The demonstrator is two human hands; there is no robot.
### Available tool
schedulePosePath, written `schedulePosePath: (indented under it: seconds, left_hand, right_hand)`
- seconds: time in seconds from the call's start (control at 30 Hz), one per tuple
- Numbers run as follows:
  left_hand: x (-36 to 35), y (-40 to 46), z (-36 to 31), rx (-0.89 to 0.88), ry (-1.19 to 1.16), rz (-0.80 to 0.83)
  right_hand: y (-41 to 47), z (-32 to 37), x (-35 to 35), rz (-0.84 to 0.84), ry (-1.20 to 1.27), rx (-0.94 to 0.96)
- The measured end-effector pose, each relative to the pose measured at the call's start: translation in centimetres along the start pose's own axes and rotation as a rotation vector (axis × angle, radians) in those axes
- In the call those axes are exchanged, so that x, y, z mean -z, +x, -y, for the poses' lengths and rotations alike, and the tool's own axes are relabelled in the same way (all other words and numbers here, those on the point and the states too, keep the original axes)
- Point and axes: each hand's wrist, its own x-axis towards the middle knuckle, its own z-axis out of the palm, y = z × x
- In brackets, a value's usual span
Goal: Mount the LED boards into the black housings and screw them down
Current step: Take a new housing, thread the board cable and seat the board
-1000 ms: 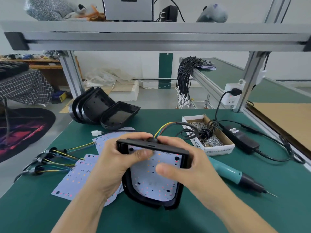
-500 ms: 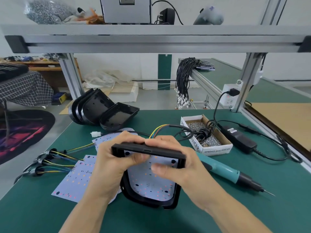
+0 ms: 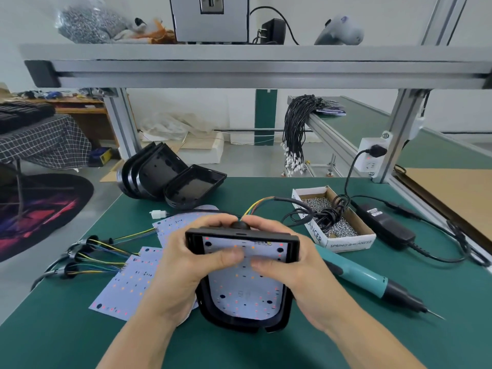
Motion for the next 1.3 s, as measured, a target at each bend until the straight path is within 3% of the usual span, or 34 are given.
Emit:
schedulePosePath:
  seconds: [0.2, 0.33, 0.43, 0.5, 0.6, 0.67, 0.77, 0.93, 1.3]
  left_hand:
    - [-0.8, -0.1, 0.0, -0.015, -0.043, -0.068]
    - [-1.0, -0.1, 0.2, -0.112, 0.021, -0.037]
    - [-1.0, -0.2, 0.8, -0.184, 0.054, -0.092]
    - [-0.2, -0.4, 0.7, -0.224, 0.027, -0.072]
    - [1.2, -0.6, -0.1, -0.25, 0.065, 0.036]
    - [1.3, -0.7, -0.7, -0.297, 0.175, 0.127]
    - [0.3, -0.8, -1.2, -0.362, 0.337, 0.2]
    - [-0.6, -1.5, -0.9, -0.484, 0.426, 0.169]
    - [-0.8, -2.1, -0.9, -0.545, 0.48, 0.248]
  right_hand:
    - [0.0, 0.3, -0.3, -0.079, -0.053, 0.035]
    - [-0.1, 0.1, 0.0, -0.097, 0.017, 0.005]
    - [-0.3, -0.2, 0.0, -0.1, -0.098, 0.078]
    - [-0.7, -0.1, 0.5, 0.047, -0.161, 0.109]
    - [-0.9, 0.9, 2.4, 0.38, 0.086, -0.056]
    - [-0.1, 1.7, 3.1, 0.311, 0.21, -0.228]
    - [1.4, 2.4, 2.7, 0.173, 0.047, -0.402]
    - [1.7, 3.9, 2.6, 0.193, -0.083, -0.396]
    - [-0.3, 4.2, 3.0, 0.187, -0.017, -0.43]
